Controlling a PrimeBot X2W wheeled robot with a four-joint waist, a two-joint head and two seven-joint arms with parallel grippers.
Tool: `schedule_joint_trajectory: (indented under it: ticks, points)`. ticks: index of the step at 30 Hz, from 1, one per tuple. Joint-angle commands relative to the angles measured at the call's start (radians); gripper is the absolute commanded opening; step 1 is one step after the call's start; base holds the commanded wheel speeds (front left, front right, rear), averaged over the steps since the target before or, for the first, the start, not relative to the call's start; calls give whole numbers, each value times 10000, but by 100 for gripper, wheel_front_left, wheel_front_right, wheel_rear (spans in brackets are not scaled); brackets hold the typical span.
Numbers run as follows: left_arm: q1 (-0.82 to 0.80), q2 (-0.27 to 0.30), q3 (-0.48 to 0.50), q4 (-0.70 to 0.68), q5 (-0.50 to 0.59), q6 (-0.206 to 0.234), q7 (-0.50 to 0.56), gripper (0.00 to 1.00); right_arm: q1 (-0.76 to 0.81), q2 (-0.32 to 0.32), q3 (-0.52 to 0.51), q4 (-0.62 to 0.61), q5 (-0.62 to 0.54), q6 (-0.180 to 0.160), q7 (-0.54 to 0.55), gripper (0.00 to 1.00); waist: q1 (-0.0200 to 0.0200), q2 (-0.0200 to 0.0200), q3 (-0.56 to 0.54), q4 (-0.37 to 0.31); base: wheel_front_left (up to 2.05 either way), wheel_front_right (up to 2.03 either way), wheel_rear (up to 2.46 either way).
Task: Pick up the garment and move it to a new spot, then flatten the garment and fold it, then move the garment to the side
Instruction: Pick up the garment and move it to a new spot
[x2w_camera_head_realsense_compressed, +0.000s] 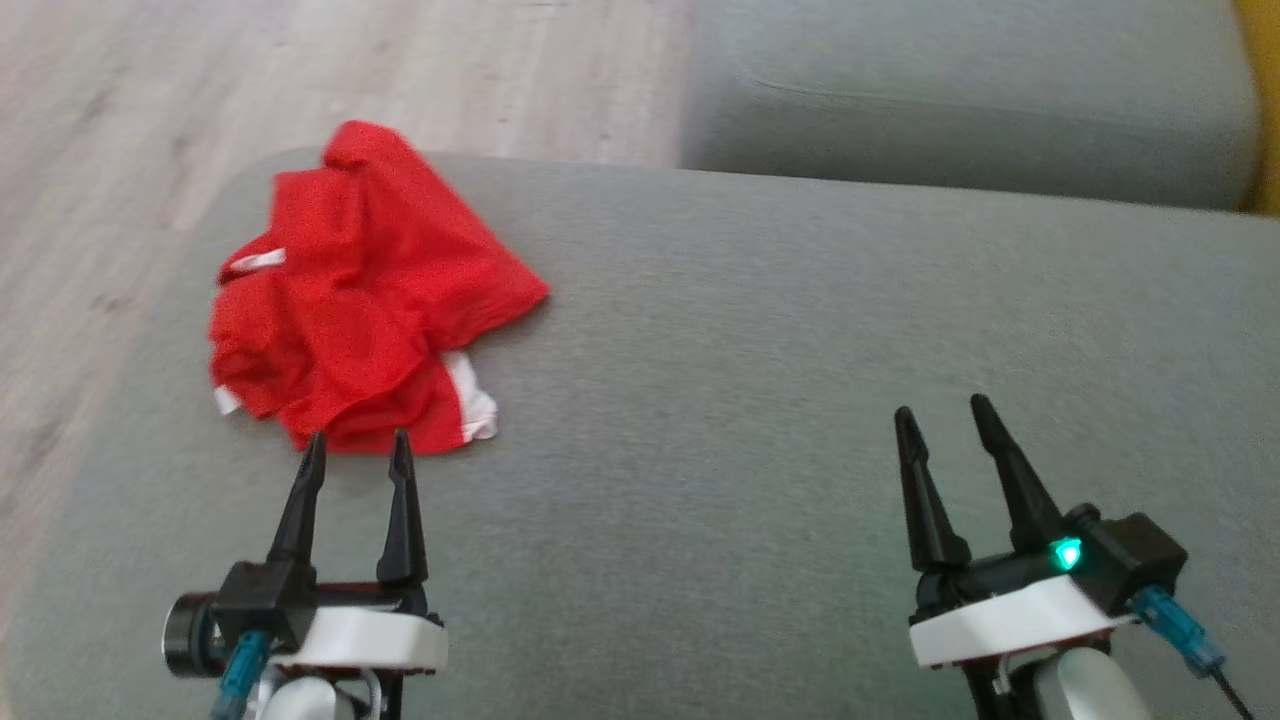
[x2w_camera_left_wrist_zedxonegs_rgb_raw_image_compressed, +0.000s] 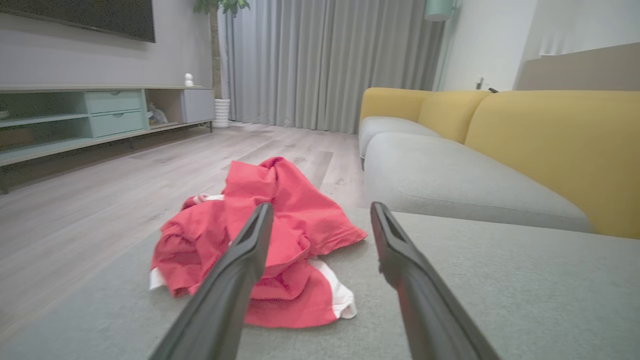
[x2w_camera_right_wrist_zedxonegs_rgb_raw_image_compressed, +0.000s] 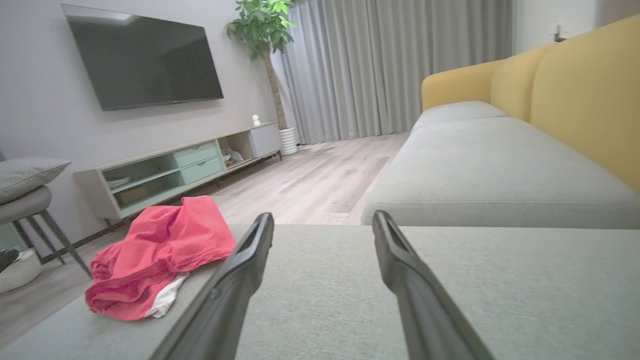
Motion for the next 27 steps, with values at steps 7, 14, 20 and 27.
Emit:
schedule_joint_trajectory:
  ticks: [7, 14, 20, 27]
  points:
    - [-46, -4, 571, -249, 181, -52, -95, 100, -126, -66, 587, -291, 197, -7, -107, 100, 1, 0, -307, 1243, 0, 0, 0]
    - [302, -13, 892, -531, 272, 5, -95, 100, -11, -66, 956, -256, 429, -7, -107, 100, 1, 0, -507, 1817, 0, 0, 0]
    - [423, -18, 801, -564, 350, -85, -95, 100, 68, -66, 1107, -285, 463, -7, -107, 100, 1, 0, -623, 2160, 0, 0, 0]
    - [214, -20, 854, -551, 406, -191, -95, 100, 119, -66, 1257, -276, 485, -7, -107, 100, 1, 0, -452, 2163, 0, 0, 0]
